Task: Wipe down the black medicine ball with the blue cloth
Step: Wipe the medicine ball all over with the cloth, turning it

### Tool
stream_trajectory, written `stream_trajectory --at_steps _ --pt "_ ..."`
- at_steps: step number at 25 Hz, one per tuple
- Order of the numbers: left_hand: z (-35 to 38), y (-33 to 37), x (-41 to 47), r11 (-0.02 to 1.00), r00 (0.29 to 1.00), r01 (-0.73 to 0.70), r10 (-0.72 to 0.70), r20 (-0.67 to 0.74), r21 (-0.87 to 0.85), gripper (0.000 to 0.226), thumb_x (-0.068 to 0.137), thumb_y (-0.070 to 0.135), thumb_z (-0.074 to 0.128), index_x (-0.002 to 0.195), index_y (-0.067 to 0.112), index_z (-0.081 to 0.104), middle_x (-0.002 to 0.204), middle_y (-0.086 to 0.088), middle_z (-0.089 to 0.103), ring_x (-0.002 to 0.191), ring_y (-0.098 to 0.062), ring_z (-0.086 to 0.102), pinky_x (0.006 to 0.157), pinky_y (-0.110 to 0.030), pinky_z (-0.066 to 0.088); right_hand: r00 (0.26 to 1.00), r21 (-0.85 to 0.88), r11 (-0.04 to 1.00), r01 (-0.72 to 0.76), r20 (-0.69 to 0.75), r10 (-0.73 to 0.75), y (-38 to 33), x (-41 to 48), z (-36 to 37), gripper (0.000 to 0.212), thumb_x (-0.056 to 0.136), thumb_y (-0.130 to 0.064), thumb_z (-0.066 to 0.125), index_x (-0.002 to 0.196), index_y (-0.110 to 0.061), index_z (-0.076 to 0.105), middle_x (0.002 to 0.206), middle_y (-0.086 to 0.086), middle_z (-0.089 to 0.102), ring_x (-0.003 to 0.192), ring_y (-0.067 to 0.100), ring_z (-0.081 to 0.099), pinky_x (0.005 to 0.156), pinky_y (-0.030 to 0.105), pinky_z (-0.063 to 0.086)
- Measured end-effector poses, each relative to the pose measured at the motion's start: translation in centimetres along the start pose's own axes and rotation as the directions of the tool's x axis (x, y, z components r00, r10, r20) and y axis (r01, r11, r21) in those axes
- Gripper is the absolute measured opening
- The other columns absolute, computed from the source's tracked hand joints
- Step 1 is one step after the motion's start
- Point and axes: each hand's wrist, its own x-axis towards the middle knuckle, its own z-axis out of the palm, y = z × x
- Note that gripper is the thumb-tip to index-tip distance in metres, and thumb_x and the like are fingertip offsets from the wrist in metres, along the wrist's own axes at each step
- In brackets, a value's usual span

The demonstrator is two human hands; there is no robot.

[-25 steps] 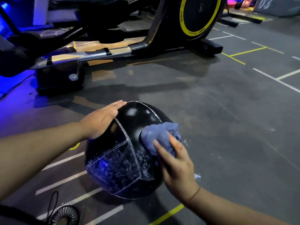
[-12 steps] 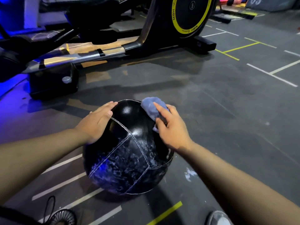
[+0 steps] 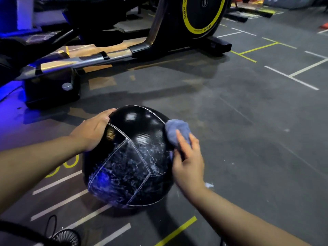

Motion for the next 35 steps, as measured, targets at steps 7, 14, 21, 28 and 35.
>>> stream_trajectory --at_steps 7,14,21,28,35 --pt "-0.7 -0.9 -1.9 0.993 0.998 -0.063 0.065 0.013 -0.096 0.040 0.092 0.057 0.012 0.126 0.068 0.031 0.147 0.018 0.038 0.138 0.001 0.031 0.119 -0.031 0.019 0.933 -0.058 0.940 0.336 0.160 -0.324 0.9 -4.4 0.3 0.070 0.083 -0.005 0.059 0.145 -0.032 0.042 0.153 0.009 0.030 0.144 0.023 0.031 0.115 0.029 0.031" --pt "0.9 0.8 -1.7 0.995 0.991 0.058 -0.068 -0.112 -0.087 0.065 0.089 0.049 0.015 0.147 0.028 0.036 0.151 0.009 0.038 0.137 -0.005 0.032 0.114 -0.021 0.017 0.924 -0.140 0.988 -0.067 0.365 0.114 -0.6 10.2 -0.7 0.045 0.094 -0.009 0.047 0.137 -0.021 0.053 0.111 0.005 0.056 0.100 0.023 0.055 0.079 0.018 0.033" --pt "0.1 2.9 -0.9 0.975 0.972 0.219 -0.214 -0.095 0.044 0.045 0.104 0.036 0.018 0.147 0.035 0.032 0.148 -0.008 0.046 0.133 -0.033 0.042 0.108 -0.034 0.027 0.899 0.151 0.886 -0.438 0.077 0.431 3.1 0.4 -0.1 0.042 0.091 -0.004 0.057 0.132 -0.015 0.059 0.124 0.010 0.057 0.112 0.019 0.055 0.088 0.014 0.033" --pt "-0.7 -0.7 -0.6 0.939 0.944 0.329 -0.322 -0.077 0.097 0.066 0.080 0.064 -0.001 0.140 0.055 0.025 0.146 -0.011 0.048 0.132 -0.039 0.042 0.111 -0.060 0.024 0.988 -0.012 0.989 0.148 0.038 -0.147 -4.1 -5.0 1.5 0.041 0.085 -0.035 0.063 0.126 -0.038 0.062 0.138 0.002 0.047 0.128 0.012 0.047 0.106 0.022 0.039" --pt "-1.0 0.7 -1.6 0.929 0.954 0.295 -0.270 -0.133 0.224 0.049 0.103 0.038 0.014 0.152 0.037 0.022 0.164 0.002 0.007 0.151 -0.017 0.004 0.112 -0.066 -0.002 0.943 0.134 0.961 -0.244 0.265 0.202 -4.6 1.5 -0.9 0.069 0.071 -0.027 0.083 0.129 -0.034 0.046 0.119 -0.014 0.050 0.103 -0.012 0.052 0.086 0.001 0.040"
